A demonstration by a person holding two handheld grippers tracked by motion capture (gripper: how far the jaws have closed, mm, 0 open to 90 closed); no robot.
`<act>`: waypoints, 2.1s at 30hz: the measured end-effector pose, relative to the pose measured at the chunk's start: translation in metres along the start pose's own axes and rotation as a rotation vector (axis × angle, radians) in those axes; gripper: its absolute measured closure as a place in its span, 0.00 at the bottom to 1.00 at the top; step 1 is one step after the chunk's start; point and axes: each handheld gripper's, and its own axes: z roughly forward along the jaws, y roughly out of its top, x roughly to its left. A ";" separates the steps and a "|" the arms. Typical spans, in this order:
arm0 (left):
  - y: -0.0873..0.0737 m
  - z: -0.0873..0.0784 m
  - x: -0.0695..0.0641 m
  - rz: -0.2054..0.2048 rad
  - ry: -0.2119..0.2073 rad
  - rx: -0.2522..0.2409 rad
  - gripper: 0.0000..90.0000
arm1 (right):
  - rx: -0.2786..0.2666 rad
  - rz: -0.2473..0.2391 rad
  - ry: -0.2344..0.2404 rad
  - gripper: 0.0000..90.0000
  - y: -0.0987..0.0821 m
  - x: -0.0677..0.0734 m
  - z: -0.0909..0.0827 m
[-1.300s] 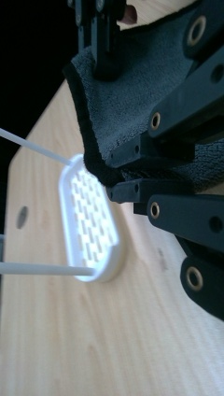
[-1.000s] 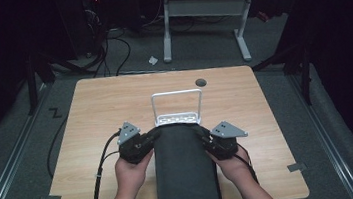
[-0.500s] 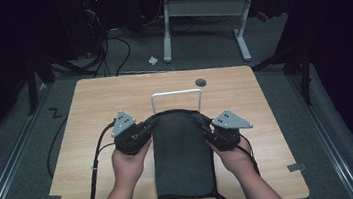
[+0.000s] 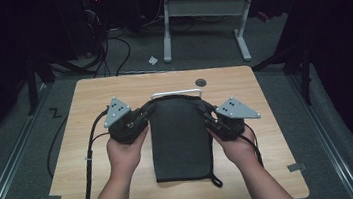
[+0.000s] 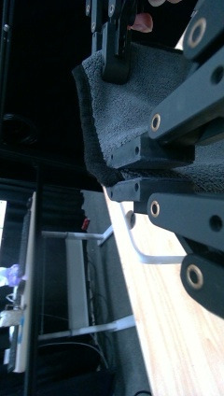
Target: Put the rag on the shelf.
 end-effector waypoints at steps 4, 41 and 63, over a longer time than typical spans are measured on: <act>0.009 -0.001 -0.001 0.010 -0.001 -0.014 0.94 | -0.021 -0.006 -0.004 0.87 0.009 -0.002 -0.002; 0.075 0.052 0.032 0.124 0.050 -0.034 0.94 | -0.085 0.031 -0.038 0.87 0.062 -0.048 0.038; 0.061 0.120 0.077 0.135 0.125 0.086 0.94 | 0.019 0.021 -0.048 0.86 0.048 -0.091 0.109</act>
